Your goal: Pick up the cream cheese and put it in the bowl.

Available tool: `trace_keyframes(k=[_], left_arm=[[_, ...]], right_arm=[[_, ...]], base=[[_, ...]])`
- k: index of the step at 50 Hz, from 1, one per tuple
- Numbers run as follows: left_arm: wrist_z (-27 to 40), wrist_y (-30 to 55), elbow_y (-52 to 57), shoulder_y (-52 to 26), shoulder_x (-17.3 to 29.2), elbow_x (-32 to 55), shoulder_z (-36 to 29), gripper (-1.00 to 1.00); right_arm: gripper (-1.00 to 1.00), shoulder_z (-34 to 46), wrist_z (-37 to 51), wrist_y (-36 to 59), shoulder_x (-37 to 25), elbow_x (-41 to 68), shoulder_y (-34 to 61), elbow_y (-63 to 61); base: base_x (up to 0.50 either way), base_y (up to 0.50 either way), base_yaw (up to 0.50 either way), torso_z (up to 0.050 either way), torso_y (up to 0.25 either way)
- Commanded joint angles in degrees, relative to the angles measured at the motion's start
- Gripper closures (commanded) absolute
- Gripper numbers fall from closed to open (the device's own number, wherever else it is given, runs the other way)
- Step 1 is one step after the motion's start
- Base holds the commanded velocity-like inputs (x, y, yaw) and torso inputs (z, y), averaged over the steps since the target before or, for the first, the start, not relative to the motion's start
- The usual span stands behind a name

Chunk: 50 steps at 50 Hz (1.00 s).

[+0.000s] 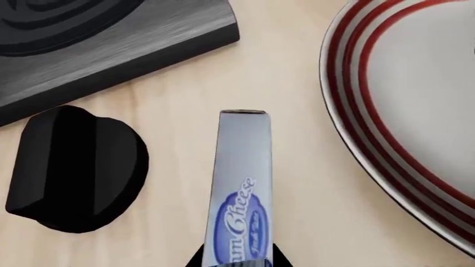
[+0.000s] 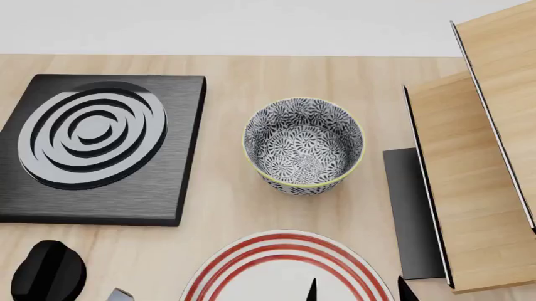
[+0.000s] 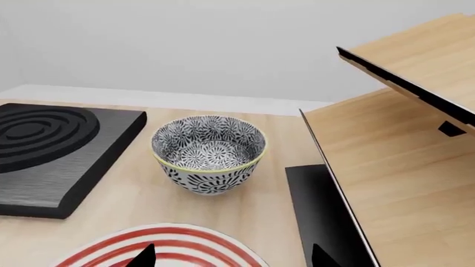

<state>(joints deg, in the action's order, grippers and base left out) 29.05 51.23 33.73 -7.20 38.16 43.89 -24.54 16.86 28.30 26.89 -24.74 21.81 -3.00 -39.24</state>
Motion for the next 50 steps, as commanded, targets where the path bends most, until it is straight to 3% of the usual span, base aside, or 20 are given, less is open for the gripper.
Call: trace_keyframes(k=[1,14,15,16,19,20,28,29,30,32,33,34,36,39,40,42,43,45,50], left_arm=[[-1.1,-2.3,0.4,1.3,0.2,1.5,-0.4,1.0],[1.4,-4.6,6.3,4.1,1.4,6.6,5.6,1.0],[3.5,-2.8,8.1,3.0,1.8,11.2,8.1,1.0],[2.6,-4.6,7.6,4.1,1.6,9.7,8.0,1.0],[5.4,-2.6,10.2,2.4,2.6,16.6,11.4,1.0],[3.5,-4.7,9.0,3.8,2.2,13.2,10.1,1.0],[7.7,-6.2,12.6,2.8,3.2,27.4,18.5,1.0],[3.5,-9.3,11.5,5.7,2.0,20.5,16.9,1.0],[4.6,-9.1,12.8,5.0,2.9,24.5,18.4,1.0],[2.2,-11.7,12.7,7.4,1.9,21.7,18.6,1.0],[8.2,-10.3,15.0,3.8,4.6,30.3,20.7,1.0],[9.2,-9.8,15.2,3.0,4.9,32.7,20.6,1.0],[7.3,-10.5,14.8,4.1,3.9,30.8,20.0,1.0],[9.7,-10.8,16.1,2.4,5.2,36.7,21.2,1.0],[4.8,-12.6,15.0,5.6,3.2,30.8,20.3,1.0],[8.2,-12.7,16.8,2.9,5.4,38.6,21.7,1.0],[5.0,-13.9,16.0,5.3,3.6,35.0,21.3,1.0],[8.7,-14.2,17.6,3.0,5.5,41.5,22.4,1.0],[8.9,-15.3,18.2,2.1,5.2,44.9,22.4,1.0]], right_arm=[[-1.0,0.1,0.2,0.1,-0.1,0.2,0.1,0.0],[-1.0,0.3,0.2,-0.2,-0.3,0.2,-0.1,0.1],[-1.0,0.3,0.2,-0.1,-0.3,0.4,0.0,0.1],[-1.0,0.4,0.3,0.0,-0.3,0.3,0.1,0.0],[-1.0,0.4,0.3,0.1,-0.4,0.3,0.2,-0.1],[-1.0,0.5,0.3,0.0,-0.4,0.3,0.1,-0.1],[-1.0,1.2,0.2,0.2,-0.3,0.0,0.5,0.5],[-1.0,1.2,0.3,0.4,-0.3,0.0,0.5,0.4],[-1.0,1.2,0.3,0.5,-0.4,0.1,0.5,0.1],[-1.0,1.1,0.4,0.6,-0.4,0.3,0.5,-0.4],[-1.0,1.1,0.5,0.5,-0.4,0.2,0.5,-0.4],[-1.0,1.1,0.5,0.4,-0.4,0.3,0.4,-0.4],[-1.0,1.0,0.5,0.3,-0.4,0.3,0.4,-0.5],[-1.0,1.0,0.6,0.4,-0.5,0.5,0.4,-0.6],[-1.0,0.9,0.7,0.5,-0.6,0.5,0.3,-0.9],[-1.0,0.9,0.7,0.5,-0.7,0.5,0.3,-1.1],[-1.0,0.8,0.7,0.4,-0.7,0.6,0.2,-1.1],[-1.0,0.8,0.7,0.2,-0.8,0.6,0.0,-1.2],[-1.0,0.7,0.6,-0.3,-0.9,0.7,-0.3,-1.1]], base=[[0.0,0.0,0.0,0.0,0.0],[0.0,0.0,0.0,0.0,0.0],[0.0,0.0,0.0,0.0,0.0],[0.0,0.0,0.0,0.0,0.0],[0.0,0.0,0.0,0.0,0.0],[0.0,0.0,0.0,0.0,0.0],[0.0,0.0,0.0,0.0,0.0],[0.0,0.0,0.0,0.0,0.0],[0.0,0.0,0.0,0.0,0.0],[0.0,0.0,0.0,0.0,0.0],[0.0,0.0,0.0,0.0,0.0],[0.0,0.0,0.0,0.0,0.0],[0.0,0.0,0.0,0.0,0.0],[0.0,0.0,0.0,0.0,0.0],[0.0,0.0,0.0,0.0,0.0],[0.0,0.0,0.0,0.0,0.0],[0.0,0.0,0.0,0.0,0.0],[0.0,0.0,0.0,0.0,0.0],[0.0,0.0,0.0,0.0,0.0]])
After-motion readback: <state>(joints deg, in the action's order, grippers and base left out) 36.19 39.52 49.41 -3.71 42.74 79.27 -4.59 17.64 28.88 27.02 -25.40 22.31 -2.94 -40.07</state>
